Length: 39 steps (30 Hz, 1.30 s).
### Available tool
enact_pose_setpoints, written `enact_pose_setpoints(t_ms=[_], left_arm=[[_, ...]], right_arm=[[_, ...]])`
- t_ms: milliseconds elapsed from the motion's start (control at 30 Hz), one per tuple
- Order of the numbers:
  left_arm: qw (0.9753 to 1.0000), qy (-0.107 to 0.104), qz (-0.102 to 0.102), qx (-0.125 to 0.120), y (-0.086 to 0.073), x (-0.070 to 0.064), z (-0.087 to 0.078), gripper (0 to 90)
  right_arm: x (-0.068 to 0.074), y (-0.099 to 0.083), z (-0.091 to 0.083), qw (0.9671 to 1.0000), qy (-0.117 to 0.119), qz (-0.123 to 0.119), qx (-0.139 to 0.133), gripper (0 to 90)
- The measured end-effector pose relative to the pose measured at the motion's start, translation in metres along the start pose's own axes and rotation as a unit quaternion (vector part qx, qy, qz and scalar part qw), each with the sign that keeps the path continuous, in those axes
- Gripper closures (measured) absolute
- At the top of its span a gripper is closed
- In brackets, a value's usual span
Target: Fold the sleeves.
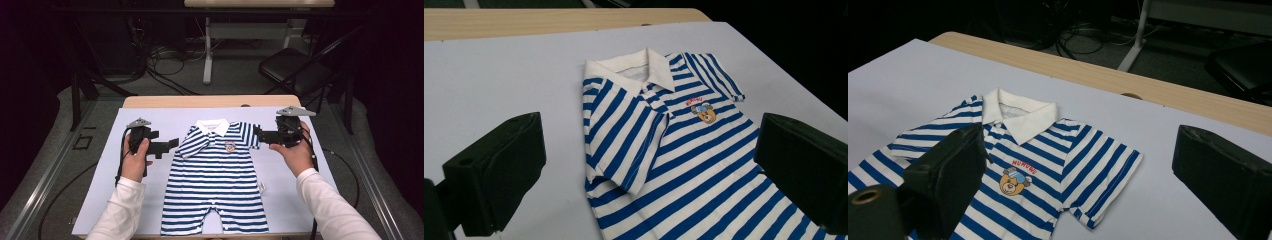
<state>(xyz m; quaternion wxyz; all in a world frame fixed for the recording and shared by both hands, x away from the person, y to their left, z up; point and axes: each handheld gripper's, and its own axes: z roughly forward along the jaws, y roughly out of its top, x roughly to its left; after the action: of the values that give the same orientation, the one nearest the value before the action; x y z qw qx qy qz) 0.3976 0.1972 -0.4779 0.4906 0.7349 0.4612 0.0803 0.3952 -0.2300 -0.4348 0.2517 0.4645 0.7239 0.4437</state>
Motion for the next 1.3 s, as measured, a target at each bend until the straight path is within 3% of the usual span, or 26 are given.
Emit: enact_pose_setpoints(t_ms=[200,633,833,1000,1300], left_arm=[[1.0,-0.002,0.002,0.001,0.0,0.0,0.0,0.5],[1.0,0.001,0.003,0.0,-0.001,0.0,0.001,0.5],[1.0,0.0,0.004,0.003,-0.001,0.0,0.002,0.5],[1.0,0.001,0.004,0.004,-0.001,0.001,0.002,0.5],[1.0,0.002,0.003,0.005,-0.002,0.002,0.002,0.5]], right_arm=[[0.0,0.011,0.009,0.9998,-0.015,-0.011,0.01,11.6],[-0.002,0.032,0.023,0.9994,-0.022,-0.015,0.024,14.4],[-0.006,0.03,0.037,0.9992,-0.025,-0.007,0.03,15.8],[-0.012,0.028,0.049,0.9981,-0.039,-0.002,0.047,22.7],[-0.018,0.024,0.065,0.9968,-0.063,-0.013,0.047,34.8]])
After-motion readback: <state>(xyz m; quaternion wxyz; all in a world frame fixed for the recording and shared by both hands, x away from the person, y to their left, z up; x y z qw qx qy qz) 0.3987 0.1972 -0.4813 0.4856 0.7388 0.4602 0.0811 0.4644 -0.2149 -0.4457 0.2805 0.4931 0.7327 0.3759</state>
